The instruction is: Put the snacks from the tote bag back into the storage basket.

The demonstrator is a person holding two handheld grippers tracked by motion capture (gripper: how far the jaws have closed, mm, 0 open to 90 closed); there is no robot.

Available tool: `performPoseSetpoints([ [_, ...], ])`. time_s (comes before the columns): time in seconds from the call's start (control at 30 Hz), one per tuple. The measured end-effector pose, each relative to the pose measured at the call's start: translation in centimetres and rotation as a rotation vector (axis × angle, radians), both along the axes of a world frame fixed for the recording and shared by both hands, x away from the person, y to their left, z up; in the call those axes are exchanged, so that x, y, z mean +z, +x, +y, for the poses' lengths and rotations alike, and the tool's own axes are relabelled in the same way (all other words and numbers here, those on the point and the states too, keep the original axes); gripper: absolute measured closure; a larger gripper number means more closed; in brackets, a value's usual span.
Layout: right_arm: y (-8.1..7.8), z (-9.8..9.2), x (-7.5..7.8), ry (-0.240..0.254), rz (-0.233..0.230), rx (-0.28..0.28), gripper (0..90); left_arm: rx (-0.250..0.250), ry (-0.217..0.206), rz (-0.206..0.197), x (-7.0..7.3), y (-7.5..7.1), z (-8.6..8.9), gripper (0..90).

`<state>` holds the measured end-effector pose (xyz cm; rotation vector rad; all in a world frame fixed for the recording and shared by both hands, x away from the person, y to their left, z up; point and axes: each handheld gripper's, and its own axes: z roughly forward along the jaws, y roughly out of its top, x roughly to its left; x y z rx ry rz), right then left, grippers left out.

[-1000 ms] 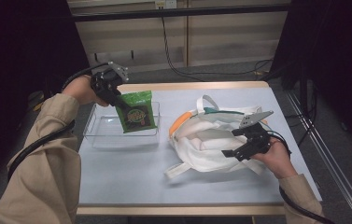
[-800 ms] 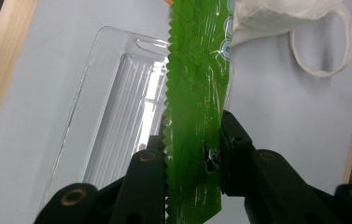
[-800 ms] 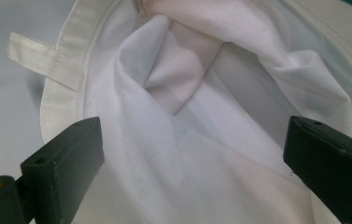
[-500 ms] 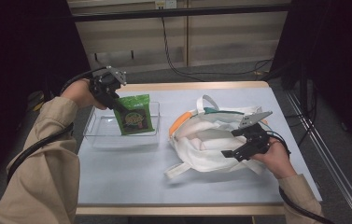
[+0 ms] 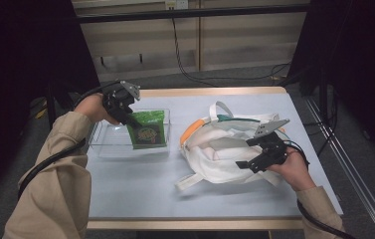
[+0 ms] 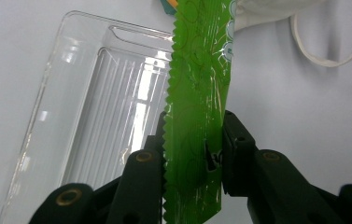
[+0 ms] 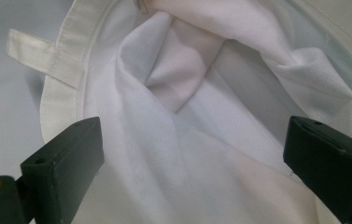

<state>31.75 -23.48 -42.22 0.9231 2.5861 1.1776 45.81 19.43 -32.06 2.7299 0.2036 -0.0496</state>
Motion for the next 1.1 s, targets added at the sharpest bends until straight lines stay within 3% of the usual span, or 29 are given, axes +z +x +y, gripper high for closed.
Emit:
performPoseSetpoints([
  [0.13, 0.0, 0.0, -0.1, -0.004, 0.002, 0.001, 4.5, -0.019, 0.002, -0.007, -0.8, -0.1, 0.0, 71.5],
  [0.33, -0.2, 0.0, -0.1, -0.007, 0.004, -0.002, 4.5, -0.022, -0.008, 0.016, -2.2, -0.5, -0.1, 70.5],
  [0.5, -0.2, -0.1, -0.2, -0.005, 0.002, 0.001, 4.5, -0.029, -0.012, 0.021, -2.4, -0.5, 0.0, 68.8],
  [0.53, -0.1, -0.1, -0.3, -0.001, 0.001, 0.001, 4.5, -0.022, -0.016, 0.039, -2.5, -0.6, 0.0, 67.5],
  [0.67, 0.0, -0.3, -0.8, -0.004, 0.02, 0.008, 4.5, -0.028, -0.011, 0.046, -2.6, -0.7, 0.3, 59.6],
  [0.87, -0.1, -0.6, -0.6, -0.002, 0.011, -0.001, 4.5, 0.023, -0.027, 0.042, -3.0, -0.9, 0.6, 43.1],
  [1.1, -0.4, -0.6, -0.1, -0.001, 0.003, -0.012, 4.5, 0.076, -0.041, 0.012, -2.3, -1.1, 1.5, 28.3],
])
